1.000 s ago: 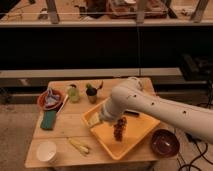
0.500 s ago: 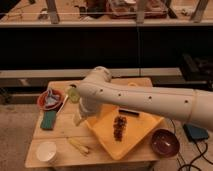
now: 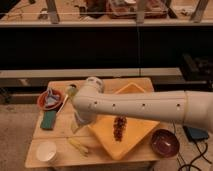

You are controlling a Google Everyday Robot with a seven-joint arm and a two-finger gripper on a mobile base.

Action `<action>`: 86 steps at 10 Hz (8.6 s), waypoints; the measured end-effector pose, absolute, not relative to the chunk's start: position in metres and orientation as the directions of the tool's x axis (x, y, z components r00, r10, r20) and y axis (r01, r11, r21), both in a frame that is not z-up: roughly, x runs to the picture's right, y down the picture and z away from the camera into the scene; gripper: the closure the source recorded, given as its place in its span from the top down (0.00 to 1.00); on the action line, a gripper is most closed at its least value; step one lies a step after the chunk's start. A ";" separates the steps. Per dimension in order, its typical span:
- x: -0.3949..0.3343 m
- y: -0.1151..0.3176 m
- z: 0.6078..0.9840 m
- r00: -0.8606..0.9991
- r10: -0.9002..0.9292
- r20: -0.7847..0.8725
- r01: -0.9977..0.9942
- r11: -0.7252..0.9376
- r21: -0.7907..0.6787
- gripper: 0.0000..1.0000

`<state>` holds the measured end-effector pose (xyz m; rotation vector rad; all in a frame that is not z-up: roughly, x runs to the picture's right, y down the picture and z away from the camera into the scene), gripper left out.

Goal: Place banana in plastic cup

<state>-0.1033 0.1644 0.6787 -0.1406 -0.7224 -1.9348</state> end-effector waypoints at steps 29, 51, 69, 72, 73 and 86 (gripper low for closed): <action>-0.166 0.250 0.755 -0.624 -0.692 0.364 0.765 -0.446 0.464 0.64; -0.156 0.221 0.730 -0.577 -0.750 0.323 0.779 -0.387 0.494 0.00; -0.133 -0.066 0.724 -0.344 -0.908 0.240 0.860 -0.202 0.469 0.00; -0.132 -0.066 0.724 -0.344 -0.908 0.240 0.860 -0.201 0.469 0.00; -0.132 -0.066 0.724 -0.345 -0.907 0.240 0.860 -0.203 0.469 0.00; -0.201 -0.072 0.830 -0.551 -0.797 0.249 0.760 -0.356 0.543 0.00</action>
